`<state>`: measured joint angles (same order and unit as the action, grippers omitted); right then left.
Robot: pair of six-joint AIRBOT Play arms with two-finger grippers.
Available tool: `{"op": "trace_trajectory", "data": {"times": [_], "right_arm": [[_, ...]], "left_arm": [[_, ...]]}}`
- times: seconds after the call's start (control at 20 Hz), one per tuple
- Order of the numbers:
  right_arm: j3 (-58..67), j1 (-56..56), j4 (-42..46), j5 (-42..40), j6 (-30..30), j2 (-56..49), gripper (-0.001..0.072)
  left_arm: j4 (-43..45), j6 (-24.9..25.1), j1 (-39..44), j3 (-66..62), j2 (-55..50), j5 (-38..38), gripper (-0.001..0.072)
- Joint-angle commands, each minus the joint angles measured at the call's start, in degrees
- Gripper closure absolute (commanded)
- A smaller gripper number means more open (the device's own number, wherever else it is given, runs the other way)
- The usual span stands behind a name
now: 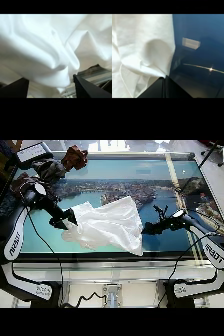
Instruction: Fold the shirts.
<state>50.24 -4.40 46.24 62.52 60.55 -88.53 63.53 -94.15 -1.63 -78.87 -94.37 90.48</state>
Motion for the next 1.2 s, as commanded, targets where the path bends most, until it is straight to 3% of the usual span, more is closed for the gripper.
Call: {"op": "trace_trajectory", "data": {"times": [0.0, 0.1, 0.15, 0.2, 0.25, 0.55, 0.6, 0.65, 0.7, 0.95, 1.15], "right_arm": [[0.0, 0.0, -0.3, -0.2, -1.2, 0.0, 0.0687], [0.0, 0.0, -0.7, -0.2, -2.0, 0.0, 0.0687], [0.0, 0.0, -0.7, -0.3, -2.1, 0.0, 0.0687], [0.0, 0.0, -0.8, -0.3, -2.1, 0.0, 0.0687], [0.0, 0.0, -1.3, -0.2, -2.1, 0.0, 0.0687], [0.0, 0.0, -4.7, -0.2, -3.7, 0.0, 0.0685], [0.0, 0.0, -4.7, 0.7, -4.5, 0.0, 0.0589], [0.0, 0.0, -4.7, 2.2, -5.4, 0.0, 0.0375], [0.0, 0.0, -4.7, 3.6, -5.4, 0.0, 0.027], [0.0, 1.2, -5.1, 9.1, -4.9, 0.0, 0.0271], [0.0, 6.4, -5.1, 5.3, -4.3, 0.0, 0.0273]], "left_arm": [[-4.6, 0.1, 0.2, 1.7, 0.0, -12.0, 0.0129], [-5.2, 0.1, 0.3, 1.7, 0.0, -13.2, 0.013], [-5.0, 0.1, 0.2, 1.7, 0.0, -13.0, 0.0241], [-4.9, 0.1, 0.3, 1.7, 0.0, -12.9, 0.0517], [-5.0, 0.5, 0.3, 1.7, 0.0, -12.9, 0.0689], [-5.0, 1.7, 0.3, 1.7, 0.0, -11.0, 0.0688], [-5.0, 2.1, 0.3, 1.7, 0.0, -10.6, 0.0688], [-5.0, 2.5, 0.3, 1.7, 0.0, -10.3, 0.0688], [-4.9, 2.8, 0.3, 1.7, 0.0, -10.0, 0.0688], [-4.6, 3.9, 0.3, 1.7, 0.0, -9.6, 0.0688], [-4.6, 4.0, 0.3, 1.7, 0.0, -9.0, 0.0688]]}}
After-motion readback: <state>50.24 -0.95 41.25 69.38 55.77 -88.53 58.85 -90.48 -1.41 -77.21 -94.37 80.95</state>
